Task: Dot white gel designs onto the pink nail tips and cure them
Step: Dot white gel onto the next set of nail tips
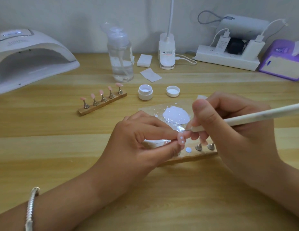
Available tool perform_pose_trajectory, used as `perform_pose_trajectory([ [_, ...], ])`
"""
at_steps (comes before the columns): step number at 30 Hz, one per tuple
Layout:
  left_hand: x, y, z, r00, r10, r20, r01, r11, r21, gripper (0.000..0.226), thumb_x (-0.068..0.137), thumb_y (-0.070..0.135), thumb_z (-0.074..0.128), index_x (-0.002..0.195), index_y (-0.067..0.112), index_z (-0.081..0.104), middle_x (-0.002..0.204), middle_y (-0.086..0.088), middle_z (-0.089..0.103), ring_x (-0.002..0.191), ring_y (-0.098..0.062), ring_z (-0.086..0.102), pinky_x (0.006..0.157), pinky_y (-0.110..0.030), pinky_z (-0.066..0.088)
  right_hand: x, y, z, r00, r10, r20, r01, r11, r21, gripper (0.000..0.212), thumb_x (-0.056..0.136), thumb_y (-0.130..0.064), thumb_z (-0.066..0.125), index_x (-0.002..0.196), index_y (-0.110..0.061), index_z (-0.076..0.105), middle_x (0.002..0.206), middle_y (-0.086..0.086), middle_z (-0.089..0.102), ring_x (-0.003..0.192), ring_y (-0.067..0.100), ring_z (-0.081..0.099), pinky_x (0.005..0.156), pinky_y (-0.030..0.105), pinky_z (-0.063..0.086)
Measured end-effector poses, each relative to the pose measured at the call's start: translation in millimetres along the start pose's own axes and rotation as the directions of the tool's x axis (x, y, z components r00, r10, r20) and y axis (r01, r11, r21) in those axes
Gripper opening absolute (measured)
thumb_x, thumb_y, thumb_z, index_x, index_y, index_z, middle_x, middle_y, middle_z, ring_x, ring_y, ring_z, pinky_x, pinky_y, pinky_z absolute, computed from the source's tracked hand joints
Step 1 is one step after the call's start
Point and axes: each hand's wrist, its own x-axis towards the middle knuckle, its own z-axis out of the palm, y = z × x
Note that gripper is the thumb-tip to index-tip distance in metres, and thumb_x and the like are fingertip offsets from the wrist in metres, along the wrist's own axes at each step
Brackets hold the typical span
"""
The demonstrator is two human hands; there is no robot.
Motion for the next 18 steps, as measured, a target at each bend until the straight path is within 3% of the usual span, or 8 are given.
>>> perform_pose_trajectory([
  [5, -0.2, -0.7, 0.0, 1.000, 0.001, 0.006, -0.001, 1.000, 0.005, 0.007, 0.080, 0.035, 0.076, 0.084, 0.035, 0.080, 0.082, 0.020, 0.074, 0.089, -0.016, 0.062, 0.082, -0.032, 0.045, -0.3, 0.3, -0.5, 1.000, -0.003, -0.003, 0.003, 0.999, -0.043, 0.035, 0.092, -0.030, 0.061, 0.063, -0.009, 0.062, 0.052, 0.001, 0.060, 0.045, 0.023, 0.055, 0.042, 0.028, 0.041],
  [13, 0.3, -1.4, 0.5, 1.000, 0.006, 0.004, -0.006, 1.000, 0.013, 0.006, 0.079, 0.035, 0.076, 0.084, 0.034, 0.080, 0.082, 0.020, 0.074, 0.089, -0.016, 0.063, 0.081, -0.034, 0.045, -0.4, 1.0, -1.2, 1.000, -0.005, -0.006, 0.005, 0.998, -0.058, 0.035, 0.091, -0.028, 0.063, 0.064, -0.006, 0.063, 0.053, 0.001, 0.060, 0.044, 0.020, 0.053, 0.042, 0.031, 0.041],
  [18, 0.7, -1.8, -0.1, 1.000, 0.008, -0.004, -0.008, 1.000, 0.013, 0.005, 0.079, 0.034, 0.076, 0.083, 0.034, 0.080, 0.082, 0.019, 0.074, 0.089, -0.015, 0.063, 0.080, -0.034, 0.047, -0.5, 1.2, -0.7, 1.000, -0.005, -0.006, 0.005, 0.998, -0.065, 0.035, 0.090, -0.027, 0.063, 0.063, -0.006, 0.064, 0.053, 0.002, 0.060, 0.044, 0.018, 0.051, 0.042, 0.025, 0.040],
])
